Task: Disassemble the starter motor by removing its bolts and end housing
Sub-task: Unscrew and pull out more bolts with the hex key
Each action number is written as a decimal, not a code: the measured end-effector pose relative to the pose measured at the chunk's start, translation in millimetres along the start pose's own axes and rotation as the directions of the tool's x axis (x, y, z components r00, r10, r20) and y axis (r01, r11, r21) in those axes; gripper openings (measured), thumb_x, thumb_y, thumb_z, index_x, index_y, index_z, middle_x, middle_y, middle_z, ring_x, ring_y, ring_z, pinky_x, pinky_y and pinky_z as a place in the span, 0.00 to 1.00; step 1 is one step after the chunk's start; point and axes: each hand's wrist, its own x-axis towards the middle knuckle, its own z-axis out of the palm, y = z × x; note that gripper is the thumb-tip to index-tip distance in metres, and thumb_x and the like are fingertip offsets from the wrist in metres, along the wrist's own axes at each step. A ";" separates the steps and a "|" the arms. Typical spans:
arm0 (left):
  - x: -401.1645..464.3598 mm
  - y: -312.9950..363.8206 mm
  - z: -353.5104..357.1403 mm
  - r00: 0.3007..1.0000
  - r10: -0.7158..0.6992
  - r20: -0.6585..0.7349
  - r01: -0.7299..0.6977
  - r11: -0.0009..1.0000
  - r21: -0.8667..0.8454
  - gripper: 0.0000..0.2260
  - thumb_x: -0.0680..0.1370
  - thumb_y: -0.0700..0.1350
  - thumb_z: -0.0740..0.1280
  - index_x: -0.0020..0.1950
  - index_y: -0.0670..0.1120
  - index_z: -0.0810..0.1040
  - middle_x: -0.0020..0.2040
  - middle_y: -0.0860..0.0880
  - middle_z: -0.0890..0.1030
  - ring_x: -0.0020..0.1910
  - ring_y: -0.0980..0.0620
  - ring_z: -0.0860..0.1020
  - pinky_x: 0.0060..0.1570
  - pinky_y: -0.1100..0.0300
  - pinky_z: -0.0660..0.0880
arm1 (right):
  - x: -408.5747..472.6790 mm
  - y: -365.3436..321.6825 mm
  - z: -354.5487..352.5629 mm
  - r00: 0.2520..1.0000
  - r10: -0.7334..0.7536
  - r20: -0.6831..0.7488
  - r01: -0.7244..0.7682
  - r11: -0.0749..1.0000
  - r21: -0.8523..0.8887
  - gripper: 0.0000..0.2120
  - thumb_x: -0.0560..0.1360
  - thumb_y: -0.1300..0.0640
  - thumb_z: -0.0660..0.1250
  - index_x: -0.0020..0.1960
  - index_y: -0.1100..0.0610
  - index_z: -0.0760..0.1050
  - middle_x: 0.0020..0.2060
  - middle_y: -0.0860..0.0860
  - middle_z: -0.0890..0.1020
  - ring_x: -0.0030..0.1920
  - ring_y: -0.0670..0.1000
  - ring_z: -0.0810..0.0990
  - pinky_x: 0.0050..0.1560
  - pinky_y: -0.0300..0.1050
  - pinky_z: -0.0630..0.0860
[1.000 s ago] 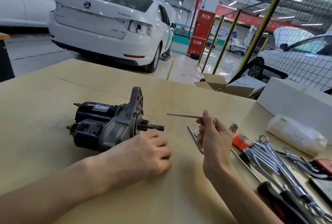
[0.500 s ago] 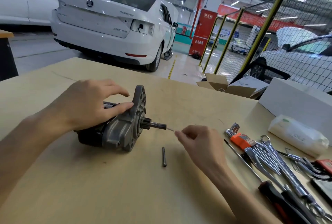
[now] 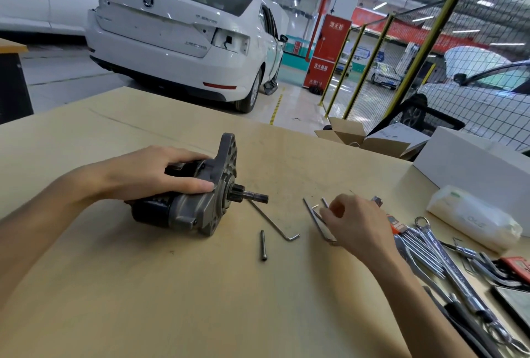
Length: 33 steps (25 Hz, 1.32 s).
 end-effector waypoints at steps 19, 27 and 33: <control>-0.5 2.6 10.3 0.991 0.039 -0.128 -0.049 0.996 -0.075 0.27 0.61 0.75 0.67 0.56 0.67 0.77 0.54 0.71 0.79 0.55 0.70 0.76 0.59 0.63 0.72 | -5.8 -8.2 -0.9 0.982 -0.155 0.107 0.169 0.976 -0.138 0.10 0.77 0.51 0.63 0.45 0.56 0.79 0.41 0.54 0.82 0.43 0.56 0.79 0.41 0.45 0.75; 0.7 0.0 9.7 0.990 0.066 -0.128 -0.076 0.994 -0.073 0.24 0.62 0.75 0.67 0.54 0.68 0.77 0.54 0.70 0.80 0.54 0.67 0.77 0.60 0.60 0.73 | 1.3 9.4 -6.8 0.958 -0.152 0.242 0.184 0.976 -0.117 0.06 0.74 0.54 0.66 0.41 0.55 0.78 0.37 0.51 0.81 0.40 0.52 0.78 0.32 0.39 0.66; 2.0 -1.9 10.2 0.989 0.047 -0.137 -0.058 0.995 -0.076 0.31 0.62 0.75 0.68 0.60 0.62 0.79 0.55 0.68 0.81 0.55 0.66 0.78 0.63 0.57 0.74 | -6.5 -6.3 -15.4 0.966 -0.256 -0.030 0.257 0.966 0.024 0.08 0.79 0.56 0.62 0.43 0.57 0.70 0.39 0.51 0.75 0.35 0.49 0.71 0.34 0.43 0.63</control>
